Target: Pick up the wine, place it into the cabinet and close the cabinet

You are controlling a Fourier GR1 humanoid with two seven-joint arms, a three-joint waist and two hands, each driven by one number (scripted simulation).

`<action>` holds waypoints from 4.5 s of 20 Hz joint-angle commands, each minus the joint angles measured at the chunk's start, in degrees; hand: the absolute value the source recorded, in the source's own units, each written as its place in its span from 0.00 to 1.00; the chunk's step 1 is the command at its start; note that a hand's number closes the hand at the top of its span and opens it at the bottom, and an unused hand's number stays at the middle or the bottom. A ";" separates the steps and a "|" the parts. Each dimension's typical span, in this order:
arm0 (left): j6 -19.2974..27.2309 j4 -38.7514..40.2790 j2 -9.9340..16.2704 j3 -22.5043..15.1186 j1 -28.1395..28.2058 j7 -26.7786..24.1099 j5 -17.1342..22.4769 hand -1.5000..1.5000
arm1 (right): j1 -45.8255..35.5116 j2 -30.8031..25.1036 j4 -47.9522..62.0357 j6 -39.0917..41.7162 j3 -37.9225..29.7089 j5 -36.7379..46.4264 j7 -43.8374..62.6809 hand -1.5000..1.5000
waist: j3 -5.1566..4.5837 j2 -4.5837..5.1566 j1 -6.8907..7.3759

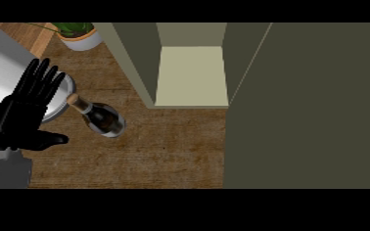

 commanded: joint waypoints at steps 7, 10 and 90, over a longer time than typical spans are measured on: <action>-3.30 15.31 0.65 0.36 -3.35 -9.27 -4.99 0.00 | -0.91 0.09 -1.88 -0.06 -0.66 -1.05 1.89 0.00 | 0.00 0.00 -0.05; -7.24 23.99 2.89 0.54 -4.89 -15.26 -8.04 0.00 | 0.47 0.03 0.01 1.94 -1.39 -1.54 -0.76 0.00 | -0.01 0.05 -0.22; -6.16 50.25 -10.82 -5.29 5.53 -57.31 -18.12 1.00 | 0.58 2.15 4.05 2.57 -1.50 4.73 -4.55 0.00 | 0.09 -0.19 1.14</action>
